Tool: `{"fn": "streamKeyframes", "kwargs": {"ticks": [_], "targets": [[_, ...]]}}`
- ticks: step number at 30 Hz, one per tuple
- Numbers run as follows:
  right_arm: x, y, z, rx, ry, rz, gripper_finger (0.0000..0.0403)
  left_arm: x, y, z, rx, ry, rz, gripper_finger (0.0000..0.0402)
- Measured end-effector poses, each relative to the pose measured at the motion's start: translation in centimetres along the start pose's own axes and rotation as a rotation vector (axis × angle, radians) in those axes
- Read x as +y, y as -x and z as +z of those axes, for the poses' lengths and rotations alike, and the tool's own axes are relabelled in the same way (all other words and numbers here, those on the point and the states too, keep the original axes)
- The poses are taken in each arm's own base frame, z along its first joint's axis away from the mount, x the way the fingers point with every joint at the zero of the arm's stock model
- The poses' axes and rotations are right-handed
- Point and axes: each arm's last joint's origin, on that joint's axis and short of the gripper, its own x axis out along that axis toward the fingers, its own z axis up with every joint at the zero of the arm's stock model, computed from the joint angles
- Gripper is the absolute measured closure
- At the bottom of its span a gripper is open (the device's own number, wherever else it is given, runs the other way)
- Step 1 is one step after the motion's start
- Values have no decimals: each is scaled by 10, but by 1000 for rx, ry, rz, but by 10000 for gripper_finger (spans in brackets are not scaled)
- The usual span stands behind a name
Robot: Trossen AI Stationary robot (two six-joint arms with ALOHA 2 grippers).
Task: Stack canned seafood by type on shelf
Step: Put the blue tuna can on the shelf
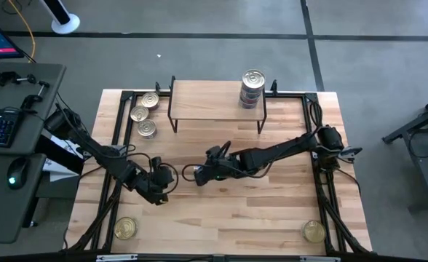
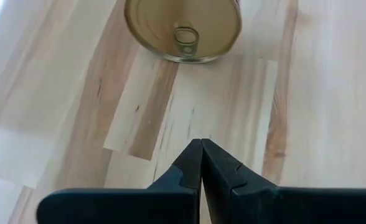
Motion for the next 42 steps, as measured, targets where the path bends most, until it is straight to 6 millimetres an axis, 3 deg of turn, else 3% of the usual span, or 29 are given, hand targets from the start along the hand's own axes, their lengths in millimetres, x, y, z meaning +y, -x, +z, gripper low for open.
{"fn": "streamKeyframes", "kwargs": {"ticks": [9,13,16,20,25,31,42], "targets": [[-4,-3,0,-38,-109,-44,160,0,0,0,6,-65,-7,402],[-8,-15,-5,-31,-120,-76,160,2,-2,2,3,-98,-3,401],[-12,-22,-9,-29,-110,-107,160,2,-4,11,-49,-104,-22,402],[-12,-18,-7,-47,-94,-115,160,4,-9,29,-157,-172,-44,402],[-13,-11,-6,-17,-84,-127,160,11,-26,44,-208,-165,-13,401],[-12,-8,-9,17,-45,-128,160,10,-50,43,-157,-200,-48,401],[-15,-1,-15,42,-15,-170,160,-9,-71,42,-204,-149,-157,402]]}}
